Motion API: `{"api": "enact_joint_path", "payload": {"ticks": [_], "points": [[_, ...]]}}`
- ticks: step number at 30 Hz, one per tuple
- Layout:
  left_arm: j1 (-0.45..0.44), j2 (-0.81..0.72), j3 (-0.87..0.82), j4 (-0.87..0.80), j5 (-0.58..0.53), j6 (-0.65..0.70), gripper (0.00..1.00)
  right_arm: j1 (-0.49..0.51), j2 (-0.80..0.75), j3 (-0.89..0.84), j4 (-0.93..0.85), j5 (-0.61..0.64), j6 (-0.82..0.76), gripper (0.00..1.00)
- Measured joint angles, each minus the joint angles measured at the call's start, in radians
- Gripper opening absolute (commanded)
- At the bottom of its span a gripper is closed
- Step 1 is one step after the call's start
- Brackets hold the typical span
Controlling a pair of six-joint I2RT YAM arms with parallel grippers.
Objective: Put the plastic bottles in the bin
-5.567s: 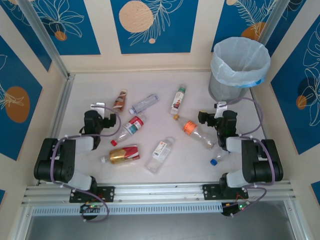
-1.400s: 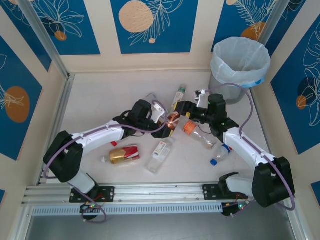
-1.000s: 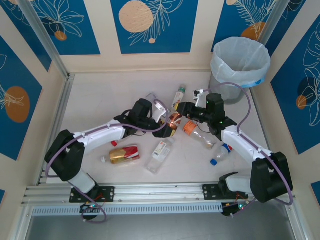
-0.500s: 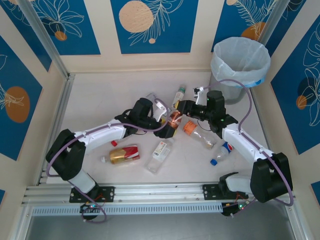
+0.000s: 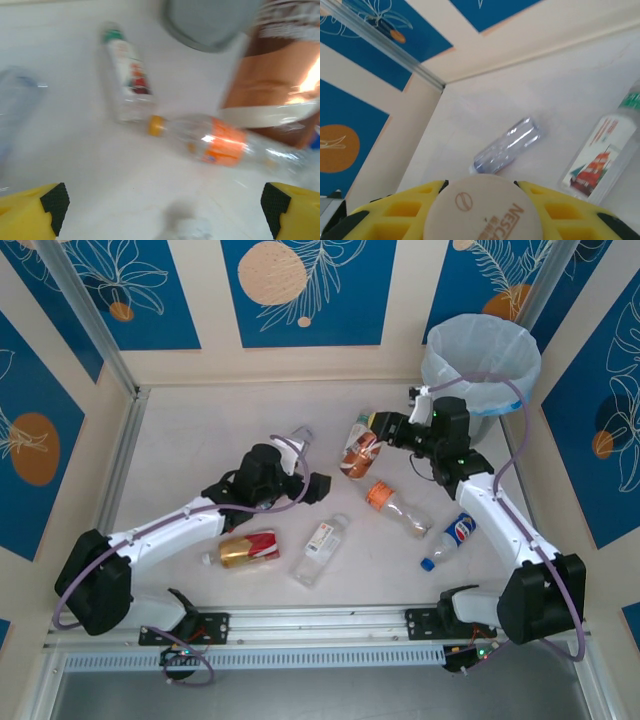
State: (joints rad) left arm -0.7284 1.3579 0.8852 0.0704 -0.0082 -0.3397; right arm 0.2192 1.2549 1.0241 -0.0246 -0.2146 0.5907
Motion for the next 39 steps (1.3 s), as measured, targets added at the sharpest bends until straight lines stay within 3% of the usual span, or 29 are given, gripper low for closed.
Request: {"api": "enact_joint_path", "payload": {"ticks": [6,10,16,24,31,39], "points": [[0.005,0.014,-0.02,0.018,-0.259,-0.13,0.99,-0.025,0.0,0.117,-0.021,0.078,-0.072,0.0],[0.006,0.049,0.001,-0.016,-0.327,-0.185,0.99,-0.035,0.013,0.221,-0.014,0.146,-0.15,0.0],[0.006,0.068,-0.003,-0.025,-0.34,-0.274,0.99,-0.104,0.104,0.408,0.031,0.3,-0.204,0.0],[0.006,0.123,-0.015,-0.008,-0.291,-0.359,1.0,-0.218,0.218,0.424,0.27,0.497,-0.217,0.0],[0.006,0.126,-0.014,-0.01,-0.28,-0.362,0.99,-0.272,0.277,0.406,0.451,0.58,-0.272,0.0],[0.006,0.156,-0.012,-0.018,-0.277,-0.364,0.99,-0.256,0.334,0.386,0.537,0.62,-0.509,0.0]]}}
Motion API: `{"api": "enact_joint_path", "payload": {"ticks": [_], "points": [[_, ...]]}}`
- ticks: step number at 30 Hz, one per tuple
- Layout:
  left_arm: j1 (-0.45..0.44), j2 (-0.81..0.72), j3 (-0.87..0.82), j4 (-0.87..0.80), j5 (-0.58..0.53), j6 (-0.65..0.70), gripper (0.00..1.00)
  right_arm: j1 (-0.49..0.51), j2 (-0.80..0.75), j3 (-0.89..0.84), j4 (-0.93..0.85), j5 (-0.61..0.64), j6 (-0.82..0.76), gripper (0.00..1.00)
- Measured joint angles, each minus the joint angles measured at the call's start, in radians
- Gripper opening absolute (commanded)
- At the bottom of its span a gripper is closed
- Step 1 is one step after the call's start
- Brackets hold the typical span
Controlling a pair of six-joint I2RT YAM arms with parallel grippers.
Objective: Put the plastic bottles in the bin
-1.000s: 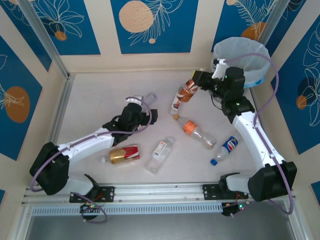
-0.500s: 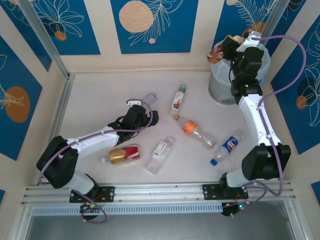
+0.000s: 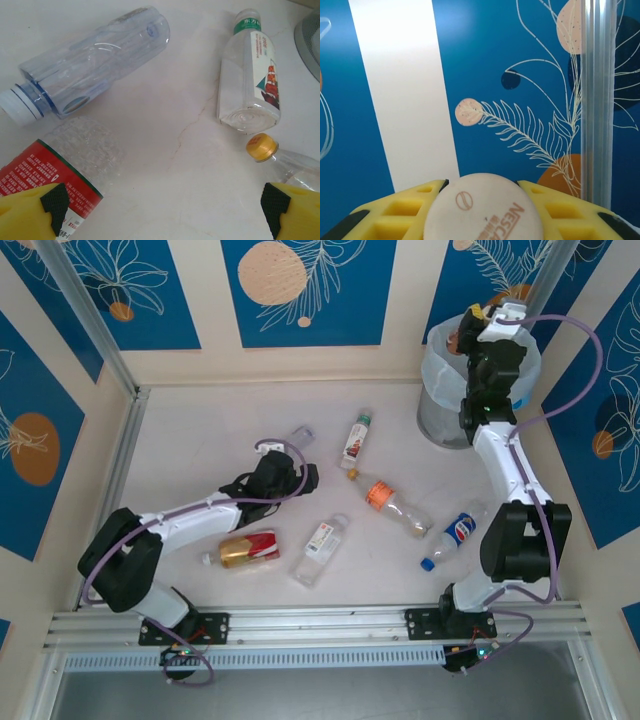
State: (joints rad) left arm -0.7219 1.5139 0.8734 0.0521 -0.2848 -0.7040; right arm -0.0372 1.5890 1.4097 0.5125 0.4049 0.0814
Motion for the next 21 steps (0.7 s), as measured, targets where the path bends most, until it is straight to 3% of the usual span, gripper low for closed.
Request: {"api": "enact_joint_path", "payload": {"ticks": [5,15,21], "points": [[0.0,0.011,0.005,-0.018,0.004,-0.002,1.0,-0.005,0.079,0.003,-0.03,0.017,-0.092,0.0],[0.0,0.037,0.031,-0.045,0.012,-0.002,0.99,-0.03,0.231,0.185,-0.325,0.015,-0.12,0.0],[0.0,0.05,0.042,-0.06,0.02,-0.005,0.99,-0.05,0.284,0.29,-0.471,0.011,-0.116,0.12]]}}
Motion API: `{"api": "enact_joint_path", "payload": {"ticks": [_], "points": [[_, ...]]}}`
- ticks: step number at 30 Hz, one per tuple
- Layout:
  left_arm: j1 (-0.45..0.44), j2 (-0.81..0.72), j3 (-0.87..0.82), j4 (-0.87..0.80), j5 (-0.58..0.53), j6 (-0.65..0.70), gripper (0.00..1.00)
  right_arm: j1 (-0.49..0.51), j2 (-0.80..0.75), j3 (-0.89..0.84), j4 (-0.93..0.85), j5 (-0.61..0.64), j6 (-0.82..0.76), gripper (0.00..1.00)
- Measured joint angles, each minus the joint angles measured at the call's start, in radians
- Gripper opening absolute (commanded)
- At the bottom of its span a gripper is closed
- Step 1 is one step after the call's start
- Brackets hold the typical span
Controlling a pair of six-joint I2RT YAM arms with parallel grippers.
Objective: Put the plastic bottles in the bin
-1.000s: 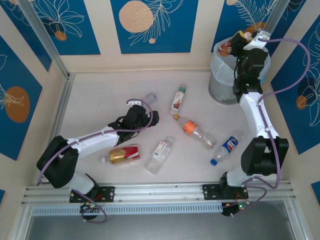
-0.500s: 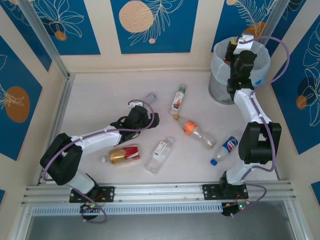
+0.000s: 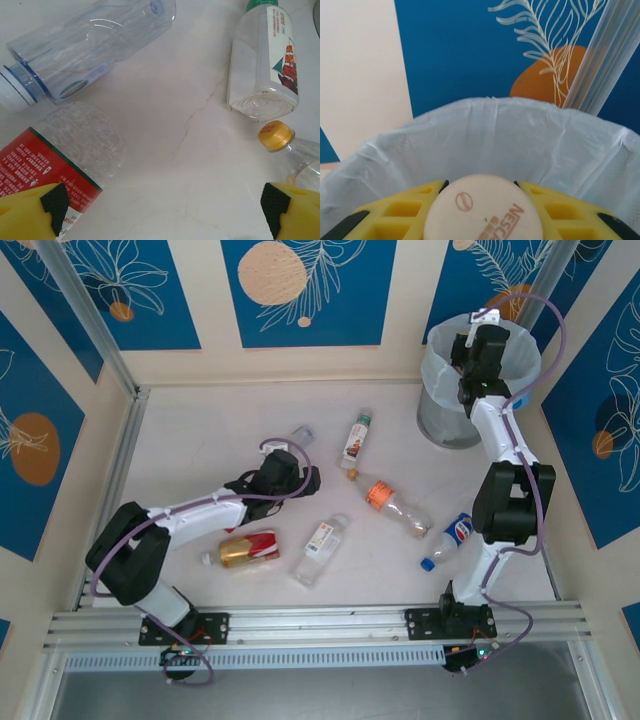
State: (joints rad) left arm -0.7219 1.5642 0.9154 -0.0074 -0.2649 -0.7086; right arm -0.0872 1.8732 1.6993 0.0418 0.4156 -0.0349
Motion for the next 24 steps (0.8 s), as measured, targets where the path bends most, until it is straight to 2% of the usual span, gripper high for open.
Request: {"api": "enact_joint_path", "payload": {"ticks": [2,5,14,24], "points": [[0.0,0.006,0.006,-0.009,0.003,0.0,0.99,-0.005,0.027,0.041,-0.053,0.0,0.009,0.2],[0.0,0.011,0.012,-0.015,0.003,0.0,1.0,-0.007,0.065,0.093,-0.129,-0.002,0.026,0.27],[0.0,0.012,0.013,-0.028,0.003,0.0,0.99,-0.018,0.171,0.293,-0.386,-0.018,0.098,0.31],[0.0,0.012,0.013,-0.039,0.003,0.001,0.99,-0.031,0.279,0.438,-0.588,-0.052,0.156,0.49]]}}
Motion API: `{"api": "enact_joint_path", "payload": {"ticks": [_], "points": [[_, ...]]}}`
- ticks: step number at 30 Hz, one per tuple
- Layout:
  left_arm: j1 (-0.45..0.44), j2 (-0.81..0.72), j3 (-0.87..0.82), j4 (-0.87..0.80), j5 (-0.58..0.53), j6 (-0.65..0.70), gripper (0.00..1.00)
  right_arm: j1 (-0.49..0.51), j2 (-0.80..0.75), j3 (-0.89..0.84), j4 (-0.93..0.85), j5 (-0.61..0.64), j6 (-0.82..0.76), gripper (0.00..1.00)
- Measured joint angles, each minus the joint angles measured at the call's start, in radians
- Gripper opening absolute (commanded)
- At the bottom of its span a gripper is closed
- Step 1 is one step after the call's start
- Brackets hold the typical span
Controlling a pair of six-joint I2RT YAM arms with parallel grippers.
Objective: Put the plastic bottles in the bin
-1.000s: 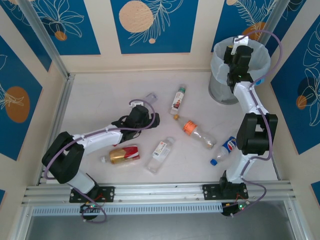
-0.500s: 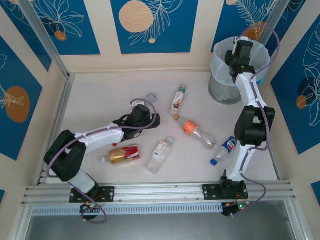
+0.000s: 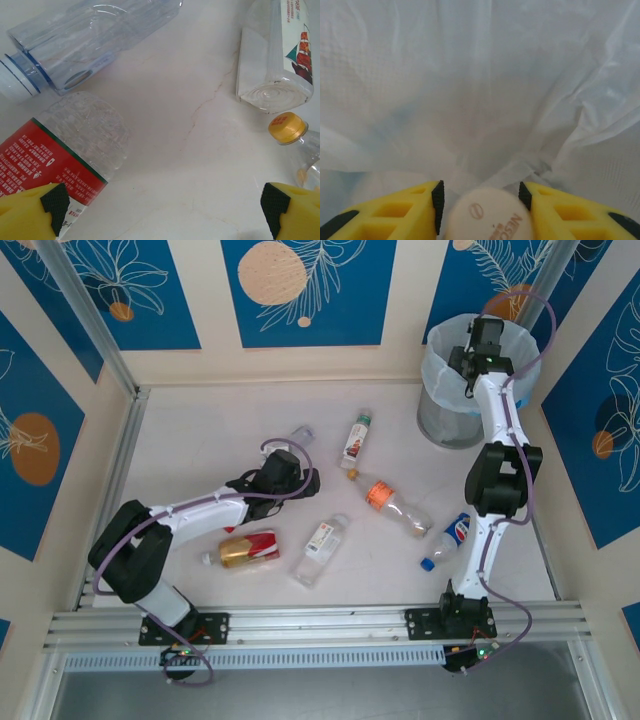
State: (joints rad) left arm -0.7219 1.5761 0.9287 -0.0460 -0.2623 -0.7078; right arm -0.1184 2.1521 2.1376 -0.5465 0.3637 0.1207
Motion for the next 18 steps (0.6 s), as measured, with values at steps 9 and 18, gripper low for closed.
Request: {"api": "enact_joint_path", "payload": {"ticks": [9,18], "points": [[0.0,0.0,0.017,-0.019,0.0,0.011,0.99,0.0,0.008,0.074,-0.078,-0.012,0.042,0.6],[0.0,-0.052,0.035,-0.103,-0.024,0.036,0.99,0.004,-0.026,0.09,-0.099,-0.024,0.07,0.71]]}}
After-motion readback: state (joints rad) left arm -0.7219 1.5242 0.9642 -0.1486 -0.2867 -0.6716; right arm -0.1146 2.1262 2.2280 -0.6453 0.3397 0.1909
